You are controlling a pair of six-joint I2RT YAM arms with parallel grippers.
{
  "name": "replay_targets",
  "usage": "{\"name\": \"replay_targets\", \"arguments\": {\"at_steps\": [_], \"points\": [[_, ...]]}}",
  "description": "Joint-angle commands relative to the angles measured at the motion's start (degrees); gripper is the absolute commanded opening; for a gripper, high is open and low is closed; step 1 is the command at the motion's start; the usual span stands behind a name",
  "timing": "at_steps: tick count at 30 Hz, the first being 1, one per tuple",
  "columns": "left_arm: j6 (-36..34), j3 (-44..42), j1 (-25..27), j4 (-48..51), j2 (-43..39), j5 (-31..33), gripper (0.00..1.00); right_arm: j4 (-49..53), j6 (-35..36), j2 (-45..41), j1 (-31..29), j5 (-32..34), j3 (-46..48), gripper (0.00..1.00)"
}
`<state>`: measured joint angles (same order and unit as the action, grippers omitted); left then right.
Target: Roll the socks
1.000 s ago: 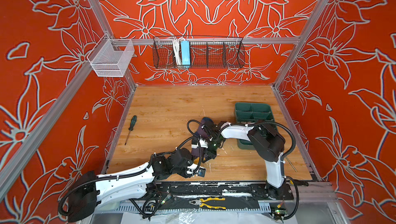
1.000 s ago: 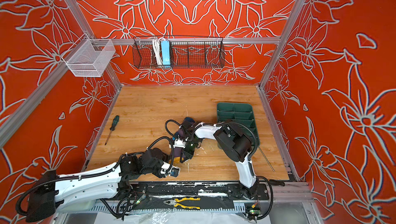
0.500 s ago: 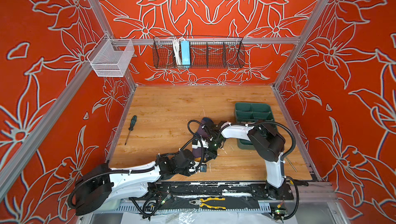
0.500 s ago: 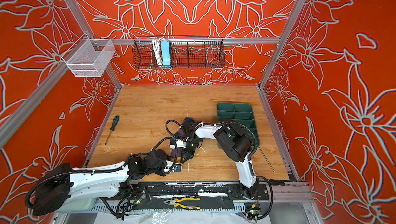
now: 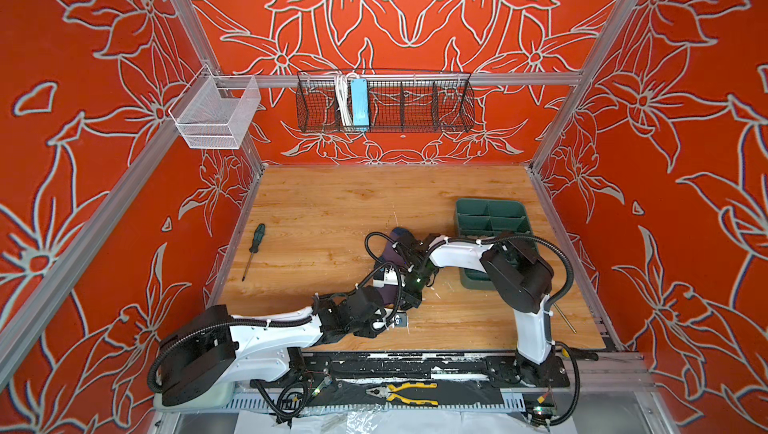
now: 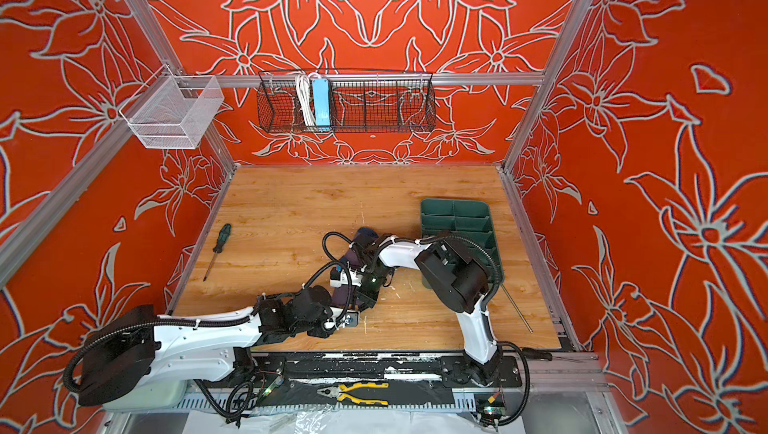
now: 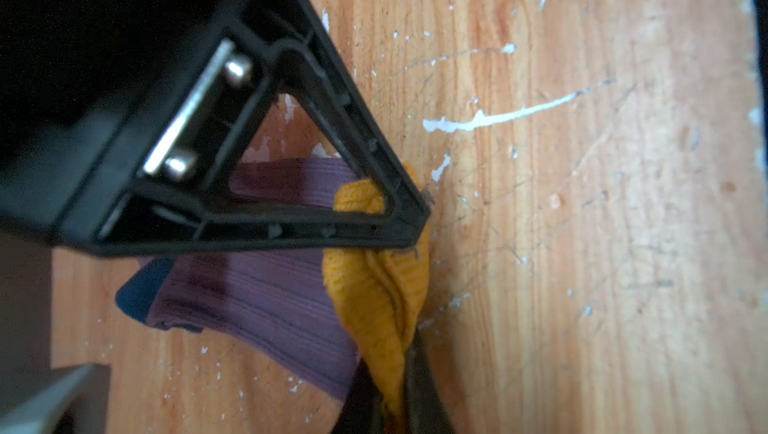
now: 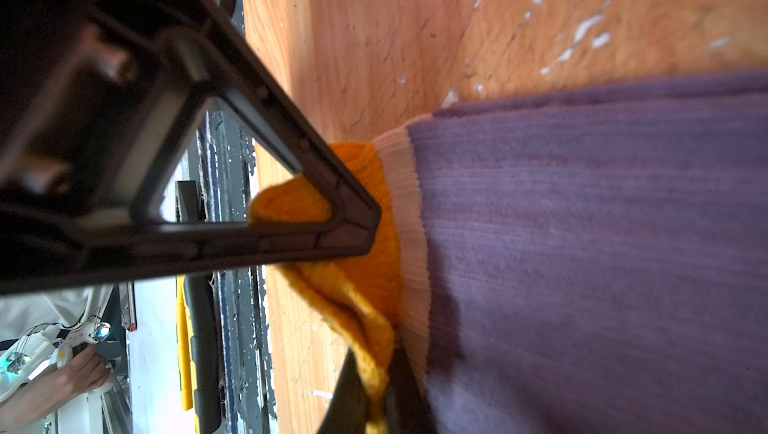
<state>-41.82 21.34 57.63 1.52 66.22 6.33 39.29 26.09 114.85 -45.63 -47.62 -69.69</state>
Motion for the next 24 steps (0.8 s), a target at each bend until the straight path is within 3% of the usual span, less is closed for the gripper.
{"name": "replay_targets", "arguments": {"at_steps": [1,15,21,24], "points": [[1.13,0.66,-0.57,-0.2,-0.78,-0.78,0.0,1.11,-0.06,-0.59,0.58,3.31,1.16,0.12],[0.72,7.89,-6.33,12.89,2.92,-12.29,0.0,-5.58,-3.83,-16.18,3.51,11.1,9.08,0.37],[1.35,11.94,-7.61,18.37,6.72,-16.99,0.0,-10.78,-8.83,-27.2,12.72,16.04,13.45,0.38],[1.53,14.49,-8.78,21.59,8.86,-19.61,0.0,-16.02,-13.4,-35.73,17.75,22.91,15.88,0.38]]}}
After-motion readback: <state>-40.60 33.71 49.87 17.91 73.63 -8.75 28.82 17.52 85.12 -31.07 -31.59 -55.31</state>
